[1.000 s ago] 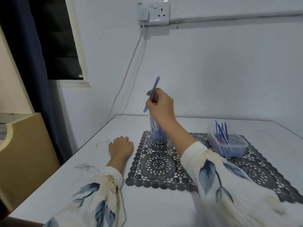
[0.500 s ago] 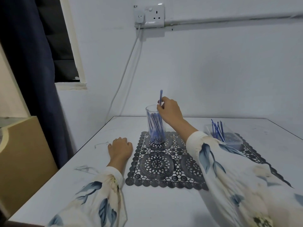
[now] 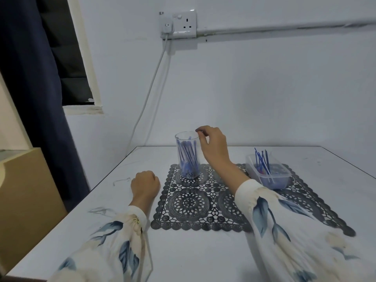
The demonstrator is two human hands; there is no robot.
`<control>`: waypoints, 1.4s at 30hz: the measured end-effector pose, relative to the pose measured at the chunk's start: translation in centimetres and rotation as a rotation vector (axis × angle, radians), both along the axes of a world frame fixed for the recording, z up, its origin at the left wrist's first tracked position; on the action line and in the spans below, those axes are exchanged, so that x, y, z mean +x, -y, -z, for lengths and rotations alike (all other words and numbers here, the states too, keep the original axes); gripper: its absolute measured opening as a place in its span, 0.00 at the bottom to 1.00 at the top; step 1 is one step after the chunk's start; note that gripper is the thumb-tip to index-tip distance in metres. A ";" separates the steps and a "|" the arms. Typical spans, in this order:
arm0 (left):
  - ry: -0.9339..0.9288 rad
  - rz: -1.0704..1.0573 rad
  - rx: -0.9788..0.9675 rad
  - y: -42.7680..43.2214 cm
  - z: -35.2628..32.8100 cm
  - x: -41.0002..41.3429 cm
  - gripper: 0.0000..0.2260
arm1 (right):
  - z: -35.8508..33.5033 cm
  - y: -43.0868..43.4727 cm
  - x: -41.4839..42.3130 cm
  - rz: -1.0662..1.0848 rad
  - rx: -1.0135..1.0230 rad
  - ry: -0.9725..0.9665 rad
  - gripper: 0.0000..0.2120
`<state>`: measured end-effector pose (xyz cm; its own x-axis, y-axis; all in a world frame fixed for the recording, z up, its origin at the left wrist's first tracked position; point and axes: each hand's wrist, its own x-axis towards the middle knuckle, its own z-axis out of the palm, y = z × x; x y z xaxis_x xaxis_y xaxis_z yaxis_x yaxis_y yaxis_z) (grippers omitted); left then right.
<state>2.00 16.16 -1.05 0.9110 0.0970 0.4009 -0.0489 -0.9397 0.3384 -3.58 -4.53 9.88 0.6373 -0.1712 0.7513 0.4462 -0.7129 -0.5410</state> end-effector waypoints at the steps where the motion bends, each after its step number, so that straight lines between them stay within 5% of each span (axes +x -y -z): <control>1: 0.016 0.016 -0.008 0.3 -0.1 -0.2 0.11 | 0.4 0.4 -0.9 0.000 0.047 0.022 0.09; 5: 0.024 0.004 -0.062 0.4 -0.5 -0.7 0.11 | 2.8 2.6 -3.9 0.030 0.245 0.021 0.07; 10: 0.006 0.038 -0.308 2.7 -2.1 -0.9 0.12 | 6.1 7.2 -6.3 0.223 0.245 0.020 0.08; 15: -0.043 0.283 -0.720 7.9 -3.8 -1.5 0.30 | 7.6 11.2 -6.6 0.537 0.114 0.012 0.11; 19: -0.183 0.254 -0.774 9.7 -3.6 -0.5 0.42 | 8.3 13.0 -6.8 0.695 0.258 -0.221 0.19; 29: -0.224 0.202 -0.687 11.3 -2.6 -1.0 0.36 | 9.4 13.9 -5.7 0.540 0.543 -0.349 0.22; 36: -0.266 0.350 -0.705 14.3 -2.8 -1.6 0.40 | 9.5 13.0 -5.6 0.429 0.472 -0.354 0.21; 42: -0.270 0.460 -0.767 16.1 -2.3 -1.6 0.33 | 9.7 12.6 -6.0 0.304 0.350 -0.388 0.20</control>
<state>0.35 0.03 1.22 0.9784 -0.1459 0.1462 -0.1903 -0.3620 0.9125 -9.59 -17.09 0.20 0.7370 -0.5841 0.3399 -0.0264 -0.5274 -0.8492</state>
